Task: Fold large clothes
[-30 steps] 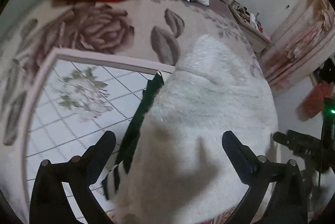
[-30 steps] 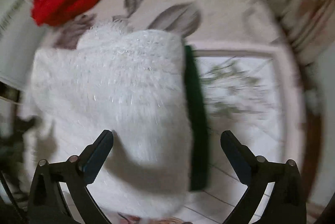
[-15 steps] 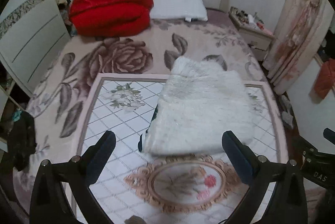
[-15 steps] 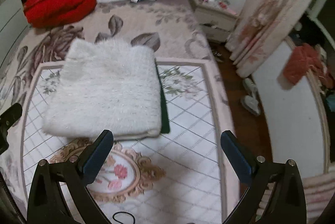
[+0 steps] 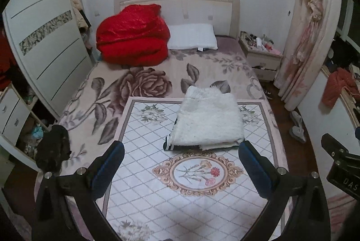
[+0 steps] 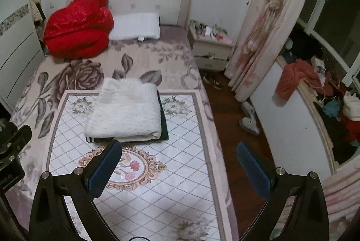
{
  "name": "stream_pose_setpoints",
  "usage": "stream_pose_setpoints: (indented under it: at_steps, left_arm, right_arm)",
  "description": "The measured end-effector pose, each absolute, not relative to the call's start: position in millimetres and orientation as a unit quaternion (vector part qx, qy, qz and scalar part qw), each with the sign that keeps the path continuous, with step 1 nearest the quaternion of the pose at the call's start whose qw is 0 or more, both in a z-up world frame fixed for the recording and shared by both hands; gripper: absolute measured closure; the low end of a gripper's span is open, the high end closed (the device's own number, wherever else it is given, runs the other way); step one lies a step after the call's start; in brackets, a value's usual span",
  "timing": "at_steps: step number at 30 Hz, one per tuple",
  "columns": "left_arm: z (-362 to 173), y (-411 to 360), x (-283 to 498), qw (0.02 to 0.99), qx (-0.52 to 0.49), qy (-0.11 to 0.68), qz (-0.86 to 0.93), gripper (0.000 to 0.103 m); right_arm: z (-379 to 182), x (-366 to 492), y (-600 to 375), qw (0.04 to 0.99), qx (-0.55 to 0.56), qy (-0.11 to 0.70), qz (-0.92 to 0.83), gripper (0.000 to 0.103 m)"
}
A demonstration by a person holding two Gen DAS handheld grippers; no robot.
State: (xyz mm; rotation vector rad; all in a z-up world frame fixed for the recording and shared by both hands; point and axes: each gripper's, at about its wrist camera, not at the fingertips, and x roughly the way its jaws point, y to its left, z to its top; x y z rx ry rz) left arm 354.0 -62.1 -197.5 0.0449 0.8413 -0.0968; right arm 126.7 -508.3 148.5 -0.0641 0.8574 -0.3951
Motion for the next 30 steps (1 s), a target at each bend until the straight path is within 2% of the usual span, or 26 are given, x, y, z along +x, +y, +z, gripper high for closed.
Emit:
stream_pose_setpoints:
  at_steps: [14,30]
  left_arm:
    - [-116,-54,264,0.922,0.017,0.384,-0.038,0.0]
    - [-89,-56,227,0.92,0.02,0.391,-0.028,0.0]
  right_arm:
    - [259,-9,-481,0.914,-0.02,0.358,-0.189,0.0]
    - [313,-53,-489,0.921,-0.016,0.354,-0.164,0.0]
